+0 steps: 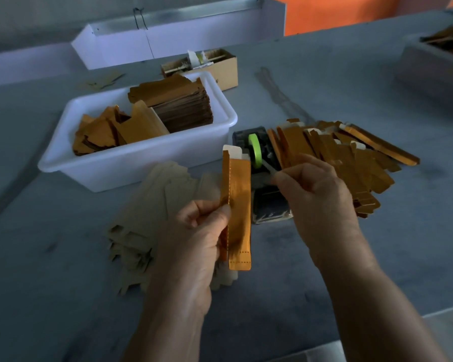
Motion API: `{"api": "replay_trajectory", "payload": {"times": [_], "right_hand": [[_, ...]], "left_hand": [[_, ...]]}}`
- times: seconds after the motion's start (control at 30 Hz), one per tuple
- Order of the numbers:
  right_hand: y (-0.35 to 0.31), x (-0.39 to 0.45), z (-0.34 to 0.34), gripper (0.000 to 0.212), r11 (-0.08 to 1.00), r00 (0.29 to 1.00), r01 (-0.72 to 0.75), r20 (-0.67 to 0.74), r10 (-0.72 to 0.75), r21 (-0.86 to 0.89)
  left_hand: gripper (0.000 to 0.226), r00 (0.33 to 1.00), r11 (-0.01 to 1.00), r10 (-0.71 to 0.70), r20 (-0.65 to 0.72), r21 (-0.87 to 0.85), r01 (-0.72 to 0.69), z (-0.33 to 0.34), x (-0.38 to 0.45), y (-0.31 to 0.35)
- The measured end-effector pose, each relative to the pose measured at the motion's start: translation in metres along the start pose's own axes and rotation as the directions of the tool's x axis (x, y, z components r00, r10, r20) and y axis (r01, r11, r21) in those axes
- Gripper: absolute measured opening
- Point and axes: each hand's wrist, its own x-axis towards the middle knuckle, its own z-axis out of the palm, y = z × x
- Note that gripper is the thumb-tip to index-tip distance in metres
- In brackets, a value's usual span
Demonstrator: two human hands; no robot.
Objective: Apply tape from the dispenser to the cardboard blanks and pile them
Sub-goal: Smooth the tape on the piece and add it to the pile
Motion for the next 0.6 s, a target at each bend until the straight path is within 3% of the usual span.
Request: {"api": "replay_trajectory", "payload": {"times": [0.2, 0.43, 0.6], "right_hand": [[0.006, -0.018, 0.003, 0.020, 0.972, 0.997, 0.067, -0.028, -0.075, -0.226], [0.011, -0.021, 0.011, 0.013, 0.972, 0.991, 0.080, -0.087, -0.102, -0.221], [0.013, -0.025, 0.014, 0.016, 0.968, 0.985, 0.093, -0.120, -0.124, -0.231]], "left_hand": [[0.009, 0.998, 0.999, 0.039, 0.055, 0.001, -0.039, 0.004, 0.001, 0.007], [0.012, 0.976, 0.990, 0.070, 0.205, 0.104, -0.093, 0.028, 0.007, 0.018], [0.014, 0.974, 0.984, 0.024, 0.227, 0.164, -0.063, 0.030, 0.015, 0.015]]}}
